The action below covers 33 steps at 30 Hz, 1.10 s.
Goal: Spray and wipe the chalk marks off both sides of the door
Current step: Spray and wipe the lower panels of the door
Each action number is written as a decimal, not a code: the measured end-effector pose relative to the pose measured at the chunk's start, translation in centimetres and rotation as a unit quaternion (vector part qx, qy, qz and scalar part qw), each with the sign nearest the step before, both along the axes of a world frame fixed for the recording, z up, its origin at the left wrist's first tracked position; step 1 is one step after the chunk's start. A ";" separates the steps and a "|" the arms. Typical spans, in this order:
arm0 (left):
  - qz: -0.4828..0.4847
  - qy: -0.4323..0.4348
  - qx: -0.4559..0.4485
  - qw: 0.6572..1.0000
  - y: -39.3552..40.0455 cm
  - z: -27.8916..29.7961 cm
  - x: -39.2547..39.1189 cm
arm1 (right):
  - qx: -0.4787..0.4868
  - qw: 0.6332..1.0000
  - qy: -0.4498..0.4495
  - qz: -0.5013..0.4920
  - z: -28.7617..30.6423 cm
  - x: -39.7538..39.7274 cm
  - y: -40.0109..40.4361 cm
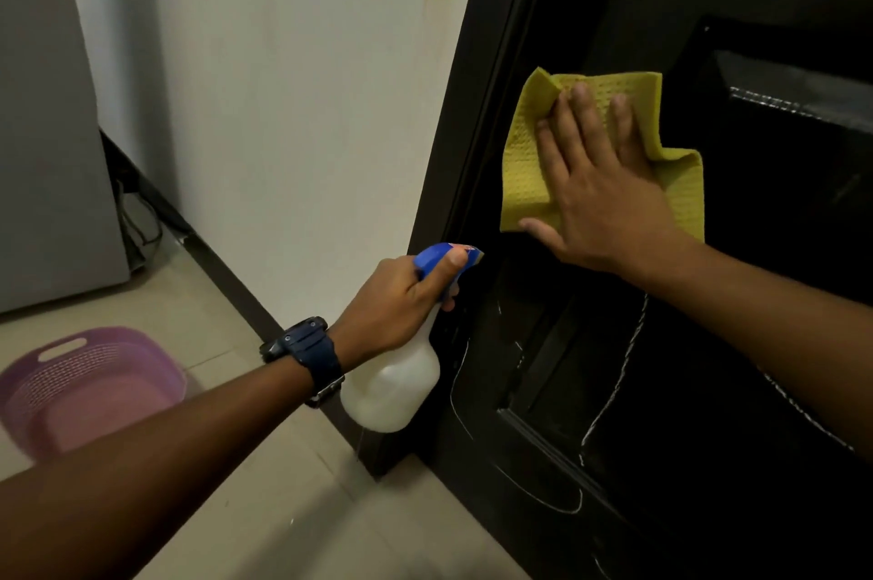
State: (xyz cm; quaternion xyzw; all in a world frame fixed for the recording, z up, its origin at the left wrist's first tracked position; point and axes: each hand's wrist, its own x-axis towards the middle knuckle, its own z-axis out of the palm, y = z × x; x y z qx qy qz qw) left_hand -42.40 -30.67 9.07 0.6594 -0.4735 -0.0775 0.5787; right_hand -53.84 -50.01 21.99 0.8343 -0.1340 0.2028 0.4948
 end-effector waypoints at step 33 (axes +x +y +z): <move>0.026 0.021 0.001 0.999 4.8 -10.0 0.8 | 0.070 0.977 0.198 0.041 -27.6 -1.6 0.2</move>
